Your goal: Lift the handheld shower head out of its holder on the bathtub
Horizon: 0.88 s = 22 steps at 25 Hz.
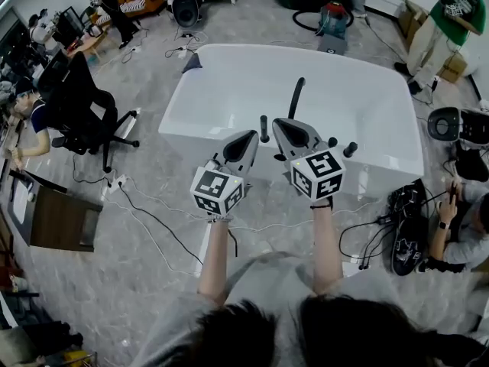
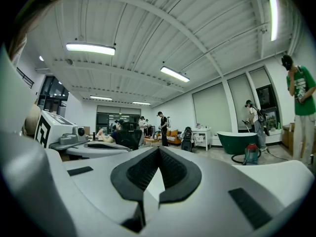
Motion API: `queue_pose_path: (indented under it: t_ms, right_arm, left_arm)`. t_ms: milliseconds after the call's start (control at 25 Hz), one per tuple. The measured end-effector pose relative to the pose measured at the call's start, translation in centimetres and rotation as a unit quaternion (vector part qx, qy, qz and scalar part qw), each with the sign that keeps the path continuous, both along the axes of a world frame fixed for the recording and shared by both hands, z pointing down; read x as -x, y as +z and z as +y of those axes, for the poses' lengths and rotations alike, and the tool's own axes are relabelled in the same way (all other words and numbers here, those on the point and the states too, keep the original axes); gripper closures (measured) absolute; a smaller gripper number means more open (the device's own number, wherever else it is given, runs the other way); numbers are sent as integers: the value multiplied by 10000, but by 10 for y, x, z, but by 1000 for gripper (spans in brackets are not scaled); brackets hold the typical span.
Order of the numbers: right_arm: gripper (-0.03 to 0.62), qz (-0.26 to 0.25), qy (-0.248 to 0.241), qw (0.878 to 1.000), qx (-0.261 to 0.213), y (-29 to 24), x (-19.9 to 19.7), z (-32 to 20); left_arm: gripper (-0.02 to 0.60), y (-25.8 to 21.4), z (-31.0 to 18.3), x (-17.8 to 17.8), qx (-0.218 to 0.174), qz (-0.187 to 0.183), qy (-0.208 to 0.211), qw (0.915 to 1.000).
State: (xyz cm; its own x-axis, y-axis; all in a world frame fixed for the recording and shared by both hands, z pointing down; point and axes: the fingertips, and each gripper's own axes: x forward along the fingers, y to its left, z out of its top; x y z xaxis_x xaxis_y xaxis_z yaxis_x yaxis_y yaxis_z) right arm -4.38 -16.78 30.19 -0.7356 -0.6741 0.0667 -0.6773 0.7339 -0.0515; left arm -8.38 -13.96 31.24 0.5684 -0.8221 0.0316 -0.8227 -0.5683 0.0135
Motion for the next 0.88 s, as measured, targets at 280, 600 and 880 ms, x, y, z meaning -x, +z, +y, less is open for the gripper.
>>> queue_pose_path:
  t_ms: [280, 600, 880]
  right_arm:
    - [594, -26, 192, 9997, 142, 23, 8, -18]
    - [594, 59, 206, 9991, 368, 43, 15, -33]
    - [594, 39, 140, 9985, 527, 64, 21, -63]
  left_arm:
    - [575, 17, -20, 17, 119, 95, 53, 9999]
    - [575, 35, -26, 24, 282, 222, 55, 9993]
    - [575, 51, -51, 34, 433, 285, -68, 9986]
